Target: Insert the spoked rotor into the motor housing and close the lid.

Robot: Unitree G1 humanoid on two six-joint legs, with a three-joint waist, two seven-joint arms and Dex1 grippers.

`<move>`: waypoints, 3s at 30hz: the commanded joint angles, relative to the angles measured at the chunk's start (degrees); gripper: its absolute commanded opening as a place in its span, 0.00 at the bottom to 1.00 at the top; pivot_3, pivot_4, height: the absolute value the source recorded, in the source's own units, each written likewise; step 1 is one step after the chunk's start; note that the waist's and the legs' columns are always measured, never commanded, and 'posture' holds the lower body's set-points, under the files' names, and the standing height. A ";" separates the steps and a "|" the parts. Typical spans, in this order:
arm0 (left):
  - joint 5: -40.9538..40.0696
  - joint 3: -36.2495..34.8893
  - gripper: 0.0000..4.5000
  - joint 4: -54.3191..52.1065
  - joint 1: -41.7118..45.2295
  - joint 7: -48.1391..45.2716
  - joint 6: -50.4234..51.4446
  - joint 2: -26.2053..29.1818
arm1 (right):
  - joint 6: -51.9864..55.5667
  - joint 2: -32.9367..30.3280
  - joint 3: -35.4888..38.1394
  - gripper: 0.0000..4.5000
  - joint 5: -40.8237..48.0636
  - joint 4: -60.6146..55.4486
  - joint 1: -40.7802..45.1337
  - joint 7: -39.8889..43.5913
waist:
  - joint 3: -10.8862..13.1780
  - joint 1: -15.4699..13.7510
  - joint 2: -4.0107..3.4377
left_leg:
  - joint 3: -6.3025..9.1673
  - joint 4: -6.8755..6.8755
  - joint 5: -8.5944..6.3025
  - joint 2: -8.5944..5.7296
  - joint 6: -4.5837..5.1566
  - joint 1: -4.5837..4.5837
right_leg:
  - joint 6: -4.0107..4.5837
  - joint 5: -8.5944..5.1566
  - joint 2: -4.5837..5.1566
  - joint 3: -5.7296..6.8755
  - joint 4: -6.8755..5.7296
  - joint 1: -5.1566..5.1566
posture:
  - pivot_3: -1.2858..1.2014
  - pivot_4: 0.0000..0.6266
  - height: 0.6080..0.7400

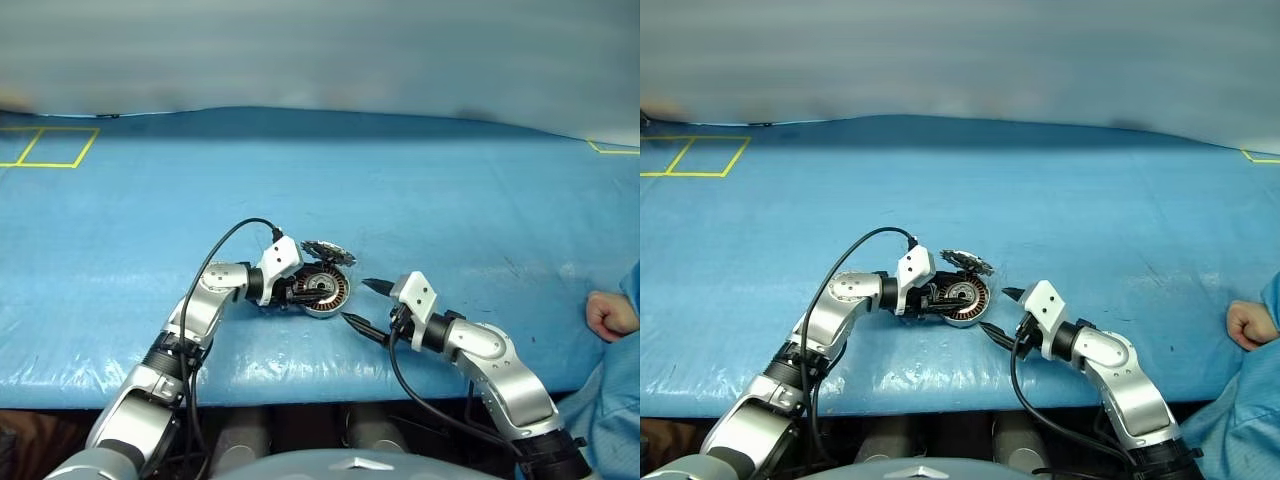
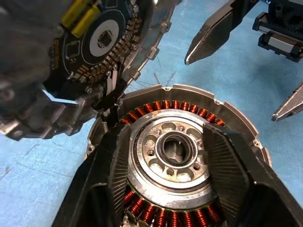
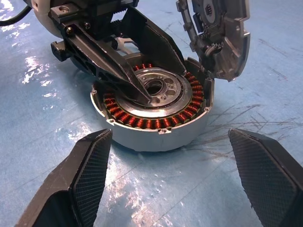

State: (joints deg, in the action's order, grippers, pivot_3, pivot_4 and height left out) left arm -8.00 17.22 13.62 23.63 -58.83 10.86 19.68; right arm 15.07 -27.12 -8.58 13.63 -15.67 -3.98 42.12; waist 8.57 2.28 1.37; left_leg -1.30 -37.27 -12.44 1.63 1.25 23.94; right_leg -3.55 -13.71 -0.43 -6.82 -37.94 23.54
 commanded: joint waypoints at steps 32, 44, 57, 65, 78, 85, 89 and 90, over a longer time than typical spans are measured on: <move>7.47 6.18 0.11 -2.07 -2.07 2.86 1.91 0.02 | 0.50 0.83 -0.83 0.92 -2.20 0.60 2.17 -2.10 | -0.10 -0.18 -0.05 | 0.00 -0.04 0.00 -0.01 0.00 -0.10 | 0.00 0.00 0.01 0.01 0.00 -0.14 | 0.52 0.24 1.00; 9.57 4.80 0.11 -2.92 -1.09 7.62 1.75 -0.35 | -0.12 0.94 -1.40 0.92 -3.05 1.44 3.11 -2.25 | -0.11 -0.14 -0.06 | 0.01 -0.05 0.00 0.01 0.00 -0.15 | -0.01 0.01 0.01 -0.01 -0.01 -0.18 | 0.52 0.24 1.00; 2.28 -0.90 0.11 -6.81 0.47 8.44 3.10 -2.50 | -0.86 1.58 -2.42 0.92 -3.82 3.23 4.61 -1.64 | -0.09 -0.07 -0.06 | 0.00 -0.12 0.02 -0.01 0.04 0.01 | -0.09 0.06 -0.02 -0.02 -0.05 -0.02 | 0.52 0.24 1.00; 4.07 1.34 0.11 -6.02 0.60 7.49 2.71 -1.16 | -1.13 1.80 -2.28 0.92 -3.73 3.17 4.27 -1.56 | -0.09 -0.11 -0.05 | 0.00 -0.12 0.02 -0.01 0.04 0.01 | -0.09 0.06 0.00 -0.03 -0.04 -0.02 | 0.52 0.24 1.00; 12.83 7.11 0.11 -4.32 0.54 9.62 4.46 2.14 | -1.30 1.84 -1.73 0.92 -3.54 3.27 4.13 -1.51 | -0.10 -0.01 -0.06 | 0.01 -0.12 0.02 0.01 0.04 -0.10 | -0.09 0.06 0.01 -0.05 -0.04 -0.12 | 0.52 0.24 1.00; 14.13 7.27 0.01 -3.69 0.58 9.83 4.54 3.31 | -0.99 0.59 -0.17 0.92 -3.32 2.93 3.35 -1.14 | -0.12 0.02 -0.07 | 0.01 -0.12 0.02 0.01 0.04 -0.15 | -0.09 0.06 0.01 -0.06 -0.04 -0.17 | 0.52 0.24 1.00; 13.83 6.97 0.01 -4.19 0.39 10.10 4.55 3.80 | -0.92 -0.12 0.61 0.92 -2.85 2.69 3.39 -0.79 | -0.13 0.20 -0.09 | 0.01 -0.12 0.02 0.04 0.03 -0.21 | -0.08 0.06 0.01 -0.07 -0.07 -0.19 | 0.52 0.24 1.00; 13.71 6.94 0.01 -4.45 0.27 10.00 4.58 3.97 | -0.89 -0.33 0.84 0.92 -2.74 2.66 3.38 -0.64 | -0.13 0.24 -0.09 | 0.01 -0.12 0.02 0.04 0.03 -0.21 | -0.08 0.06 0.01 -0.07 -0.07 -0.19 | 0.52 0.24 1.00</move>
State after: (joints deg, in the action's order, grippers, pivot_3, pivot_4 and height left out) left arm 3.48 23.58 6.80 25.36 -48.94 13.46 21.84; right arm 14.99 -26.91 -9.48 9.84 -11.47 -0.82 41.14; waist 8.43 2.52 1.28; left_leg -1.29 -37.39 -12.42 1.67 1.28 23.73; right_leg -3.64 -13.65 -0.42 -6.89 -38.01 23.36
